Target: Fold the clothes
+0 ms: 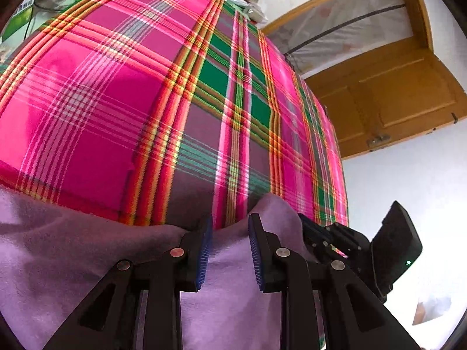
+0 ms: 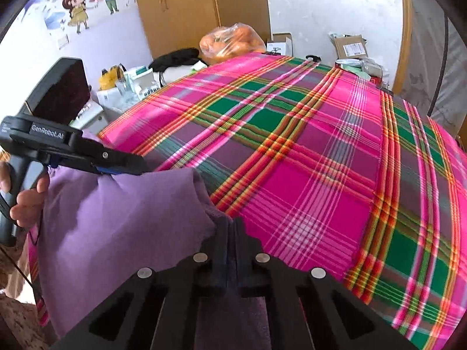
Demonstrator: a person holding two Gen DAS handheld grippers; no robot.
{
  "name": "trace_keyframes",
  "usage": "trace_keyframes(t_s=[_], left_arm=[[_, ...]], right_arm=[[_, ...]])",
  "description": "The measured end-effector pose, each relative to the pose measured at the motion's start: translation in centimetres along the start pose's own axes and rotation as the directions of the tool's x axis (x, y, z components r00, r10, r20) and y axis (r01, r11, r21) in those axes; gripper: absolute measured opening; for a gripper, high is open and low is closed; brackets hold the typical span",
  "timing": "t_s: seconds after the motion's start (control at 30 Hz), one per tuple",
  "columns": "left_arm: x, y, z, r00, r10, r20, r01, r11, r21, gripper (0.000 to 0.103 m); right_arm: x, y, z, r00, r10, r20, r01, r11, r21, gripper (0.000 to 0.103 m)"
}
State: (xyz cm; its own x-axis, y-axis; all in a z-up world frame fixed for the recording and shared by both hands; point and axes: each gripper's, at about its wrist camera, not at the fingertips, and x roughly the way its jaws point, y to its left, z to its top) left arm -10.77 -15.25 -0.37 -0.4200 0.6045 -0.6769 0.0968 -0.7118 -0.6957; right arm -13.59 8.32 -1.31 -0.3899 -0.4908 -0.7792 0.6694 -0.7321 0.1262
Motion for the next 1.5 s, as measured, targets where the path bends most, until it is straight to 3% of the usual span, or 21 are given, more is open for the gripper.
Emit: trace_keyframes(t_s=[0.1,0.33,0.63,0.8,0.93,1.2,1.33,1.5], left_arm=[[-0.1,0.2,0.0,1.0,-0.002,0.003,0.002,1.0,-0.004,0.026],[-0.2,0.4,0.0,1.0,-0.007,0.008,0.007,1.0,-0.006,0.026],[-0.1,0.1,0.1,1.0,0.01,0.017,-0.01,1.0,-0.009,0.026],[-1.0,-1.2,-0.5,0.999,0.0,0.034,-0.001,0.999,0.035,0.026],[-1.4,-2.4,-1.1,0.999,-0.015,0.032,0.013,0.997,0.077,0.026],[-0.6,-3.6,-2.2,0.999,-0.028,-0.03,0.031,0.993,0.111,0.026],[0.5,-4.1,-2.9,0.997,-0.033,-0.065,0.041,0.992,0.116,0.026],[2.2,-4.6,-3.2,0.995,-0.016,-0.095,0.027,0.993,0.114,0.026]], right_arm=[[0.1,-0.6,0.2,1.0,0.014,0.002,-0.014,0.999,0.039,0.004],[-0.7,0.2,0.4,0.998,-0.047,0.046,0.046,0.999,0.03,0.004],[0.1,-0.6,0.2,0.999,-0.034,0.015,0.033,0.997,0.066,0.006],[-0.7,-1.9,0.0,0.99,-0.139,0.011,0.136,0.982,0.128,0.005],[-4.1,-4.2,-1.2,0.992,-0.104,0.068,0.085,0.968,0.237,0.005],[-11.9,-8.0,-7.2,0.975,-0.215,0.064,0.183,0.927,0.327,0.007],[-13.5,-8.8,-9.7,0.973,-0.23,0.013,0.214,0.925,0.313,0.023],[-12.8,-8.4,-10.3,0.976,-0.219,0.0,0.21,0.938,0.277,0.037]])
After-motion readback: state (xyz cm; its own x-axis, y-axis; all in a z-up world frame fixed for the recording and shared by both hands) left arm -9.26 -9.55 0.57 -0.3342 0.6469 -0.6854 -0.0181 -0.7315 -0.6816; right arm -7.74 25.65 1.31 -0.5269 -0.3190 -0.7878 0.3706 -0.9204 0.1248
